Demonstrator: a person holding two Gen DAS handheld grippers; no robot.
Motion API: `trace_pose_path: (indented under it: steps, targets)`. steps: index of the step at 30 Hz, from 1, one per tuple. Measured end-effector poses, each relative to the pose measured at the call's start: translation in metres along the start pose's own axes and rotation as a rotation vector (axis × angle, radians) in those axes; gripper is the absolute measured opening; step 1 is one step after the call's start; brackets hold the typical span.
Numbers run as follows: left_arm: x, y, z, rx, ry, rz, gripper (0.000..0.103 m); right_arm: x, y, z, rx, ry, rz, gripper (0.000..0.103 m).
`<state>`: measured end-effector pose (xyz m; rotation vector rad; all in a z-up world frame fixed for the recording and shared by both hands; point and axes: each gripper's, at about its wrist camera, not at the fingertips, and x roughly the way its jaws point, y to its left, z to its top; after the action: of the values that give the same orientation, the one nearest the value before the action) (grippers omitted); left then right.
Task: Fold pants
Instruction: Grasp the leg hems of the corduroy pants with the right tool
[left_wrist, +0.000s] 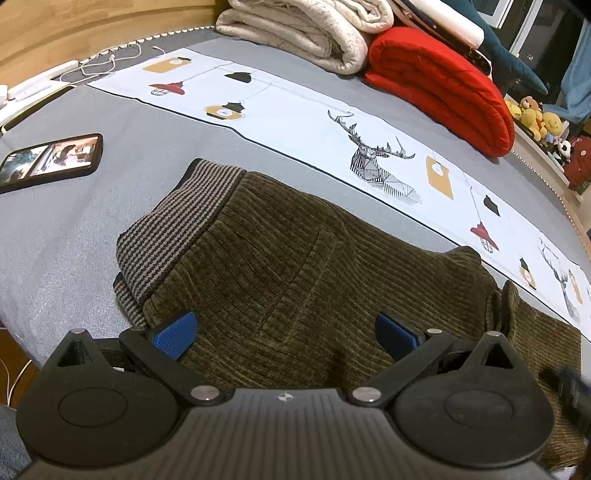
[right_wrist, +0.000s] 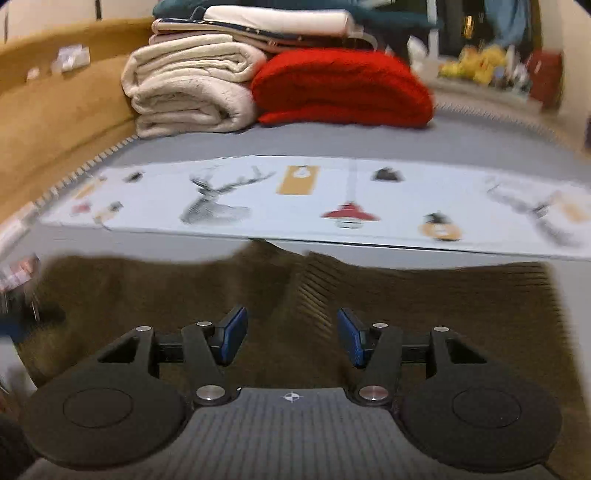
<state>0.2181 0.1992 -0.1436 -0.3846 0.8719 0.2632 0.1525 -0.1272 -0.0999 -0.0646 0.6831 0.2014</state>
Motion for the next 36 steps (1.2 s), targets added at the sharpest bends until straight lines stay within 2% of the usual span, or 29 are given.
trace_pose_path:
  steps: [2, 4, 5, 6, 9, 11, 13, 15, 17, 18, 21, 24, 27, 30, 32, 36]
  targets:
    - [0.000, -0.002, -0.001, 0.011, -0.003, 0.008, 0.103, -0.010, 0.000, -0.023, -0.007, 0.027, -0.057, 0.056]
    - [0.000, -0.005, -0.004, 0.028, -0.005, 0.014, 0.103, -0.006, 0.002, -0.046, -0.011, 0.096, -0.040, 0.056]
    - [0.001, -0.007, -0.005, 0.040, -0.005, 0.020, 0.103, -0.002, 0.002, -0.055, -0.004, 0.104, -0.043, 0.056]
    - [0.001, -0.009, -0.006, 0.050, -0.004, 0.025, 0.103, -0.003, 0.003, -0.064, 0.009, 0.044, -0.055, 0.056]
    - [0.001, -0.013, -0.010, 0.072, -0.002, 0.037, 0.103, -0.005, 0.000, -0.061, 0.037, 0.038, -0.052, 0.057]
    - [0.000, -0.015, -0.014, 0.083, -0.006, 0.044, 0.103, -0.013, -0.009, -0.057, 0.097, 0.044, 0.004, 0.057]
    - [-0.002, -0.017, -0.017, 0.091, -0.011, 0.048, 0.103, -0.016, -0.013, -0.061, 0.118, 0.062, 0.011, 0.058]
    - [-0.003, -0.021, -0.021, 0.100, -0.010, 0.053, 0.103, -0.017, -0.009, -0.071, 0.054, 0.021, 0.008, 0.058]
    - [-0.003, -0.025, -0.027, 0.116, -0.006, 0.066, 0.103, -0.017, -0.004, -0.083, -0.030, -0.047, -0.011, 0.064]
    - [-0.003, -0.027, -0.029, 0.127, -0.004, 0.072, 0.103, -0.017, -0.005, -0.085, -0.033, -0.064, -0.011, 0.068]
    - [-0.009, -0.034, -0.036, 0.154, -0.010, 0.069, 0.103, -0.020, -0.014, -0.075, 0.009, -0.055, 0.003, 0.071]
    - [-0.016, -0.036, -0.039, 0.157, -0.016, 0.058, 0.103, -0.040, -0.022, -0.068, 0.085, -0.113, 0.010, 0.073]
    - [-0.021, -0.039, -0.040, 0.149, -0.024, 0.053, 0.103, -0.054, -0.026, -0.074, 0.083, -0.145, -0.017, 0.081]
    - [-0.021, -0.044, -0.039, 0.150, -0.016, 0.041, 0.103, -0.040, -0.022, -0.090, -0.015, -0.085, -0.041, 0.083]
    - [-0.020, -0.048, -0.039, 0.148, -0.009, 0.036, 0.103, -0.036, -0.018, -0.101, -0.040, -0.133, -0.057, 0.083]
    - [-0.020, -0.053, -0.039, 0.146, -0.003, 0.029, 0.103, -0.041, -0.020, -0.092, -0.005, -0.124, -0.051, 0.083]
